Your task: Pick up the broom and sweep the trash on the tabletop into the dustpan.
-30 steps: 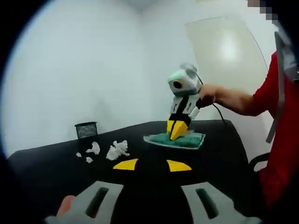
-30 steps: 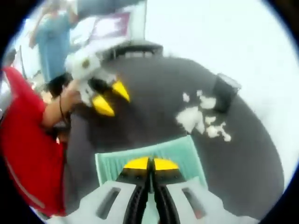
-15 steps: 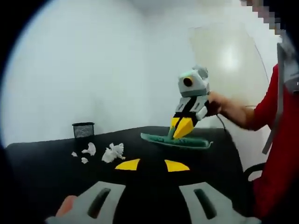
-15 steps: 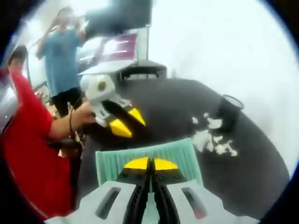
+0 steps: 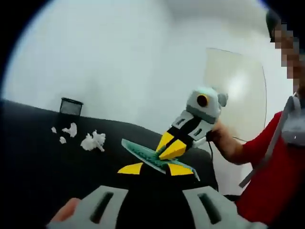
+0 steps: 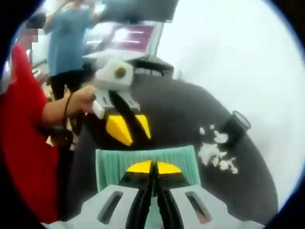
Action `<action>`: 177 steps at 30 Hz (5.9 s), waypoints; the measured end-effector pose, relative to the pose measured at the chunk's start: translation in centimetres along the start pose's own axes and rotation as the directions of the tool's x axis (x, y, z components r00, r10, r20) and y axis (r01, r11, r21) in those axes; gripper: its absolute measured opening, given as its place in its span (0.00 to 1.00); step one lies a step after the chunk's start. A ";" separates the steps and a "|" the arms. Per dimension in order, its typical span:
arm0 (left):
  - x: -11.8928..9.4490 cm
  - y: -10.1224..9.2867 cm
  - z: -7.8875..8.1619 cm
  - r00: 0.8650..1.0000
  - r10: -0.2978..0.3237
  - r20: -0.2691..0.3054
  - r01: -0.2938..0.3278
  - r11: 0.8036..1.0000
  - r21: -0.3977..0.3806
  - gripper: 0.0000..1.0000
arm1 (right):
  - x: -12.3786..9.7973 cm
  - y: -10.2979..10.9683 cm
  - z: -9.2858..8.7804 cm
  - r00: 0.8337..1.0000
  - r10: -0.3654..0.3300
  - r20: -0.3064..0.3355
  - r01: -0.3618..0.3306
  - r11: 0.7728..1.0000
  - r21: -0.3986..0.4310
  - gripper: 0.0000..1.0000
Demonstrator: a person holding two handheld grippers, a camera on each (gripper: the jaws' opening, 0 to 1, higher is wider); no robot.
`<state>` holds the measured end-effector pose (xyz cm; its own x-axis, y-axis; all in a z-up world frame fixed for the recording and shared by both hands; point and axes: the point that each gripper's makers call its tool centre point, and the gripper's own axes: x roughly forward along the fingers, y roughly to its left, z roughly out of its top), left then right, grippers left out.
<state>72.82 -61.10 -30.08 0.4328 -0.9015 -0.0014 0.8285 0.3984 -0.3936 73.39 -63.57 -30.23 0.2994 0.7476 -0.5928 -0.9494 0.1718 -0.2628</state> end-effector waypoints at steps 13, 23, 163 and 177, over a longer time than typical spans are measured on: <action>0.4 0.5 -1.0 0.998 0.009 -0.061 -0.020 0.985 -0.172 0.05 | -0.1 0.5 0.9 0.998 -0.042 0.038 0.044 0.997 -0.065 0.04; 0.5 0.3 -1.4 0.997 0.028 -0.076 -0.039 0.989 -0.146 0.03 | -0.5 0.4 1.0 0.993 -0.025 0.115 0.023 1.000 0.019 0.04; 5.9 -5.0 3.6 0.966 -0.003 -0.259 0.114 0.902 0.417 0.15 | -18.9 -6.9 -7.6 0.459 -0.614 0.643 -0.107 0.680 0.725 0.16; -1.4 -3.6 6.1 0.999 0.016 -0.046 0.000 0.940 0.341 0.15 | -18.5 -7.1 -8.0 0.474 -0.617 0.629 -0.113 0.666 0.738 0.16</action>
<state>71.37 -60.29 -23.04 0.4294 -0.9017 -0.0502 0.9001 0.4318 -0.0570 75.38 -83.82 -23.49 0.6678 0.6516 0.3598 -0.7355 0.5033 0.4536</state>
